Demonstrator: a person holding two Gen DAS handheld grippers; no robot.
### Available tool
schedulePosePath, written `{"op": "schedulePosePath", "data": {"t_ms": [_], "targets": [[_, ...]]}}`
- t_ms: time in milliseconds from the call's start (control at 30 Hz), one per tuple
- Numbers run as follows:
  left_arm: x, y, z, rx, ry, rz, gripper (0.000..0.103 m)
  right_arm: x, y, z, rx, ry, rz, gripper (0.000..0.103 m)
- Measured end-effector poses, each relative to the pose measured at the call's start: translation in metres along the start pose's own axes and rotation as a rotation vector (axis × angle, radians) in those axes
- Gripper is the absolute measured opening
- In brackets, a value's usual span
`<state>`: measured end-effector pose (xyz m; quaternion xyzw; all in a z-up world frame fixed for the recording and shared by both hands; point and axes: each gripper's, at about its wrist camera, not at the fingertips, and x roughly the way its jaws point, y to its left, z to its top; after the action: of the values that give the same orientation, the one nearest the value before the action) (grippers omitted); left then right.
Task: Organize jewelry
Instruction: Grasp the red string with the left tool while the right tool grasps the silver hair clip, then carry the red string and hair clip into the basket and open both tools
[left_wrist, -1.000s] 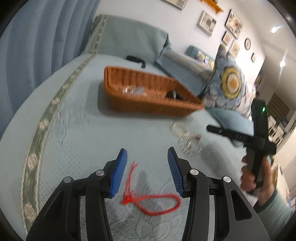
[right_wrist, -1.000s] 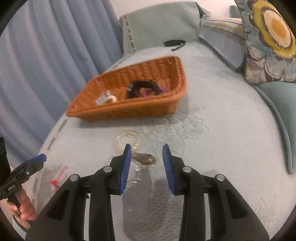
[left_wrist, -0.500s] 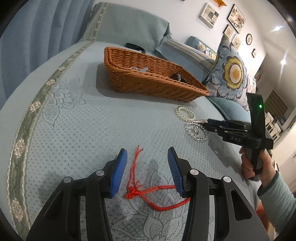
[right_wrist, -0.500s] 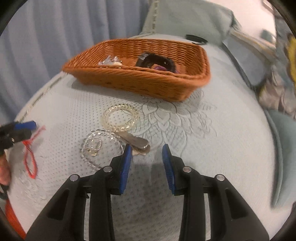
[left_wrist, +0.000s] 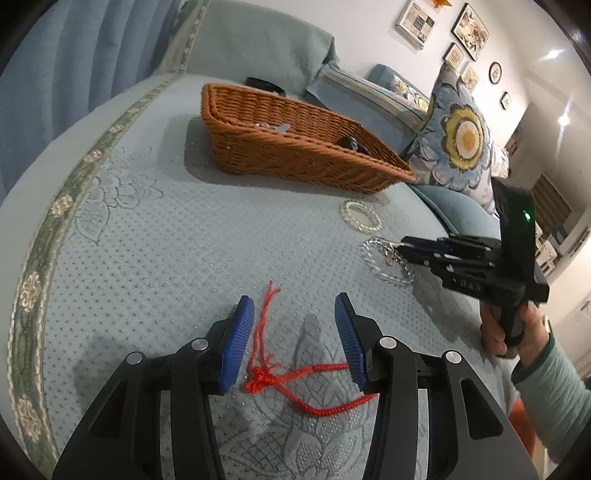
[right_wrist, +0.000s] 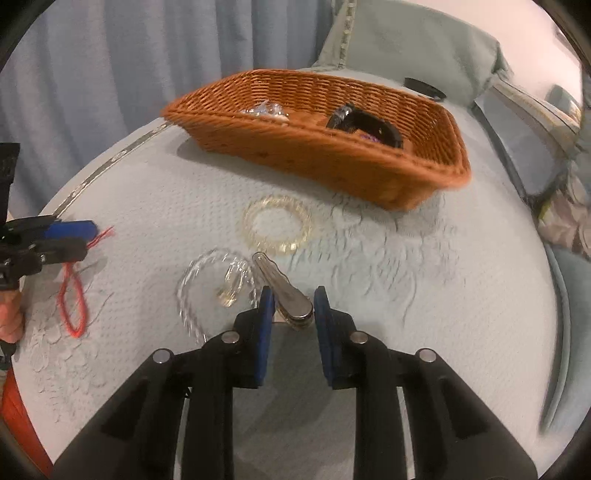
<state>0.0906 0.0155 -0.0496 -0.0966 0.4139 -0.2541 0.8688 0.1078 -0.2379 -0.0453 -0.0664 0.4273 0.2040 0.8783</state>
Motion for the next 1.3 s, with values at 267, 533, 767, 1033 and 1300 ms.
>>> {"op": "schedulePosePath", "data": {"t_ms": [267,533,767,1033,1300], "targets": [[-0.011,0.012,-0.004,-0.014,0.055,-0.075,0.044,-0.042,0.002,-0.051,0.238,-0.027,-0.111,0.02],[-0.012,-0.018,-0.026,0.161,0.11,0.095,0.033,-0.054,-0.003,-0.069,0.327,-0.068,-0.086,0.02],[-0.018,-0.02,-0.03,0.243,0.111,0.169,0.021,-0.053,-0.001,-0.07,0.329,-0.077,-0.068,0.02],[-0.02,-0.034,-0.046,0.324,0.135,0.197,0.023,-0.053,-0.001,-0.07,0.327,-0.081,-0.063,0.02],[-0.023,-0.038,-0.048,0.342,0.124,0.169,0.003,-0.063,0.004,-0.07,0.315,-0.141,-0.056,0.02]]}}
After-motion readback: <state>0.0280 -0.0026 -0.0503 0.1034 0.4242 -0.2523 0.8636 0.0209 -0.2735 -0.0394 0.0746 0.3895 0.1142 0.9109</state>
